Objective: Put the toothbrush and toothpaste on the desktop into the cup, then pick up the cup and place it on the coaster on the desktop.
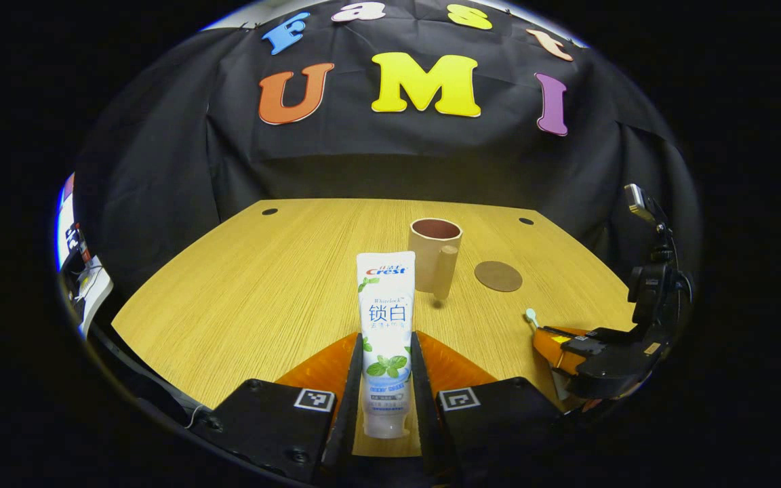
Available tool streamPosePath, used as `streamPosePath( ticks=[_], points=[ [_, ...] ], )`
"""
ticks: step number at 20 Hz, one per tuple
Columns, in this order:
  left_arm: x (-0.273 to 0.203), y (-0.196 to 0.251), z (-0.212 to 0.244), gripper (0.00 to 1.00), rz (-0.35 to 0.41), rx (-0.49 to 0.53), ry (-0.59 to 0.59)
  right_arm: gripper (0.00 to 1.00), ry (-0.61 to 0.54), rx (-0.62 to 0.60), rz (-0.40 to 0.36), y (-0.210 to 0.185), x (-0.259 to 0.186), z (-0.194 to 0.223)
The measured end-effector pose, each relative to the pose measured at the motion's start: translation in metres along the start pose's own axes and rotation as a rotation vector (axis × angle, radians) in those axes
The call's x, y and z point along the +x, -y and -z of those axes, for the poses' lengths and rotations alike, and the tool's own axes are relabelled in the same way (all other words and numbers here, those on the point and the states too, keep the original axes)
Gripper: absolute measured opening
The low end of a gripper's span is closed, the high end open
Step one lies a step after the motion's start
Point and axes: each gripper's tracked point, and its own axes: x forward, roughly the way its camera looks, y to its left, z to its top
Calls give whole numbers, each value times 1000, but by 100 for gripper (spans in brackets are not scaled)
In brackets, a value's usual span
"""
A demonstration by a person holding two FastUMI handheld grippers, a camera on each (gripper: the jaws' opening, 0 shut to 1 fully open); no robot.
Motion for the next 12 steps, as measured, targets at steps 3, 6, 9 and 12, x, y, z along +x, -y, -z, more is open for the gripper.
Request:
streamPosePath(
  ticks=[3,6,9,12],
  points=[
    [2,6,-17,41,12,8,44,0,1,35,-34,1,-3,-2],
    [10,13,-49,42,37,-5,130,0,33,62,-63,4,-13,-11],
    [27,18,-94,41,53,-12,236,0,61,87,-102,4,-22,-18],
    [49,29,-140,41,97,-36,335,0,94,84,-115,9,-32,-23]
  ],
)
